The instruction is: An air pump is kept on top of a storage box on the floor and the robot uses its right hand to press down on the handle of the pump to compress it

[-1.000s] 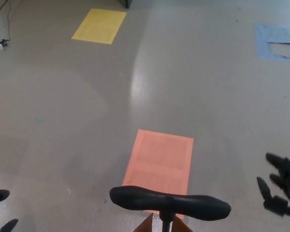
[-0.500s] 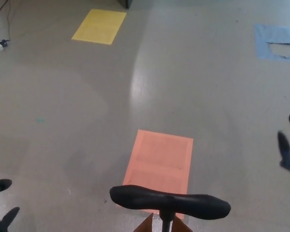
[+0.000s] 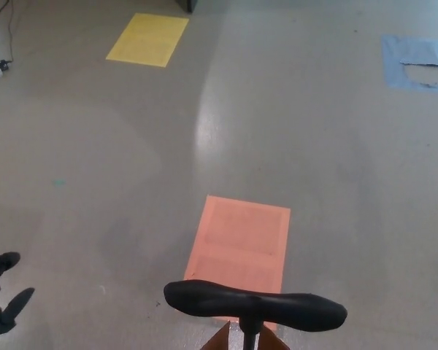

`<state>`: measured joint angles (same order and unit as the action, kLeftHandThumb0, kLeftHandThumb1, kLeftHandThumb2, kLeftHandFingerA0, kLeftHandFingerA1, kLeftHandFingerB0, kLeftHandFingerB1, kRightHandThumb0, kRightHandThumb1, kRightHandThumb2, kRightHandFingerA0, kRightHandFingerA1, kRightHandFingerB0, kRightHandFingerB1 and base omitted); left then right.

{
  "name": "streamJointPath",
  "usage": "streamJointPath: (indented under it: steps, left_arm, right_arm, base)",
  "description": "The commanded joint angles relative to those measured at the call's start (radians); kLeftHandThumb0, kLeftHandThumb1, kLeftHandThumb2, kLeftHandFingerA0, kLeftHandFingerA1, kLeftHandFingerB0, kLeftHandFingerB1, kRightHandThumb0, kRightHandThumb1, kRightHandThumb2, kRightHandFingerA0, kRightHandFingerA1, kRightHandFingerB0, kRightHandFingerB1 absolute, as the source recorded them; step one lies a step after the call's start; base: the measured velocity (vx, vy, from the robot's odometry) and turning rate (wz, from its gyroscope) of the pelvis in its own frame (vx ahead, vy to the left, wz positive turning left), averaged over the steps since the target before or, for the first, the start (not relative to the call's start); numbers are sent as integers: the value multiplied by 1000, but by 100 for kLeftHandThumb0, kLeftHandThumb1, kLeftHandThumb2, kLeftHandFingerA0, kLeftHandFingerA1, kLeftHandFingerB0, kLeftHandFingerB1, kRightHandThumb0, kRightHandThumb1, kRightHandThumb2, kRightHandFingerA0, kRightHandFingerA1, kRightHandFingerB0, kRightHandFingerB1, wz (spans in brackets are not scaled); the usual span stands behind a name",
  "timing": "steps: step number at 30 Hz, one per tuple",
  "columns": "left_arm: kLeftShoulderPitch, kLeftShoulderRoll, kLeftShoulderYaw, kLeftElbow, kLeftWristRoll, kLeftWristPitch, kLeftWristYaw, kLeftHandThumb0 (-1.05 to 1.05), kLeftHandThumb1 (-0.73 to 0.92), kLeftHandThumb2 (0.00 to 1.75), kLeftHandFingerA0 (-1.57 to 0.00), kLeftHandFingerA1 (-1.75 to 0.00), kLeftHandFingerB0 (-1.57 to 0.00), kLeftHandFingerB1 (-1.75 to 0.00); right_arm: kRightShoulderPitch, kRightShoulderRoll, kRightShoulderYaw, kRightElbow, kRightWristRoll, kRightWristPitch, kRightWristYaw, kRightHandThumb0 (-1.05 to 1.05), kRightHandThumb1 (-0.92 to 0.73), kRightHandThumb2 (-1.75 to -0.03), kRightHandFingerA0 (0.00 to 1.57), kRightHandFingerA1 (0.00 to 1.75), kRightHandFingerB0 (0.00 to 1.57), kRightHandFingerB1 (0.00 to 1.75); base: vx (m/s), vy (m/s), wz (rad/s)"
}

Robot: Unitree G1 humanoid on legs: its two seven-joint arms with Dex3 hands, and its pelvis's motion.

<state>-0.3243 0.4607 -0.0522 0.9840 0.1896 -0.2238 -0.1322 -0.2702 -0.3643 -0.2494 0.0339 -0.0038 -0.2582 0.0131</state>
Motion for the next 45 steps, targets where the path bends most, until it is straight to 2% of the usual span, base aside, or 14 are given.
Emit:
streamJointPath:
  steps: [1, 3, 4, 5, 6, 10, 11, 24, 27, 28, 29, 31, 32, 45]
  left_arm:
    - [-49, 45, 14, 31, -5, -47, -29, -65, 68, 98, -9, -45, 0, -34]
    - [-47, 44, 15, 37, -7, -48, -29, -65, 67, 97, -10, -45, 0, -35]
    - [-41, 43, 17, 38, -10, -49, -31, -60, 89, 67, -15, -32, -10, -23]
    - [-40, 43, 18, 38, -11, -50, -31, -60, 89, 67, -15, -32, -10, -23]
    - [-36, 41, 17, 38, -12, -46, -32, -65, 67, 97, -9, -45, 0, -34]
    - [-23, 38, 20, 46, -17, -58, -36, -63, 68, 97, -4, -42, 0, -34]
    - [-20, 37, 19, 47, -17, -55, -37, -64, 68, 97, -4, -42, 0, -33]
    - [-27, 33, 20, 74, -21, -54, -48, -66, 68, 99, -6, -44, 0, -36]
    - [-45, 37, 14, 77, -12, -45, -49, -33, 61, 112, -1, -49, 0, -48]
    - [-47, 37, 15, 77, -15, -46, -54, -60, 86, 65, -14, -32, -10, -27]
    - [-47, 37, 16, 79, -16, -49, -57, -60, 86, 65, -14, -32, -10, -27]
    - [-26, 35, 16, 83, -21, -65, -70, -59, 85, 67, -14, -33, -10, -26]
    - [-23, 36, 15, 86, -19, -71, -71, -33, 61, 112, -1, -49, 0, -48]
    - [-25, 42, 13, 111, -22, -80, -100, -34, 59, 111, -1, -49, 0, -48]
  right_arm:
    - [-265, -493, -55, -753, 470, 266, 342, -80, -72, -96, 0, 4, 0, 6]
    - [-278, -517, -42, -761, 472, 269, 367, -75, -92, -73, 0, 4, 0, 4]
    - [-327, -502, 16, -768, 435, 272, 378, -93, -86, -120, 0, 6, 0, 6]
    - [-339, -498, 30, -770, 424, 273, 378, -93, -86, -120, 0, 6, 0, 6]
    - [-365, -476, 81, -783, 405, 285, 384, -90, -88, -123, 0, 8, 0, 9]
    - [-435, -481, 164, -791, 500, 383, 452, -89, -76, -98, 0, 2, 0, 7]
    - [-443, -483, 175, -798, 524, 408, 457, -92, -83, -120, 0, 8, 0, 8]
    - [-426, -412, 404, -907, 418, 518, 473, -88, -85, -121, 0, 10, 0, 10]
    - [-435, -417, 446, -902, 384, 520, 499, -92, -89, -122, 0, 7, 0, 7]
    - [-436, -421, 463, -904, 367, 523, 506, -93, -90, -123, 0, 6, 0, 6]
    - [-438, -425, 471, -906, 363, 528, 509, -93, -90, -123, 0, 6, 0, 6]
    - [-433, -444, 504, -929, 338, 544, 527, -94, -92, -124, 0, 5, 0, 5]
    - [-421, -439, 533, -934, 322, 551, 528, -94, -90, -122, 0, 6, 0, 6]
    - [-356, -379, 758, -868, 181, 600, 558, -94, -88, -121, 0, 8, 0, 7]
  base:
    - [0, 0, 0]
    - [0, 0, 0]
    - [0, 0, 0]
    - [0, 0, 0]
    - [0, 0, 0]
    - [0, 0, 0]
    - [0, 0, 0]
    - [0, 0, 0]
    - [0, 0, 0]
    - [0, 0, 0]
    - [0, 0, 0]
    - [0, 0, 0]
    - [0, 0, 0]
    - [0, 0, 0]
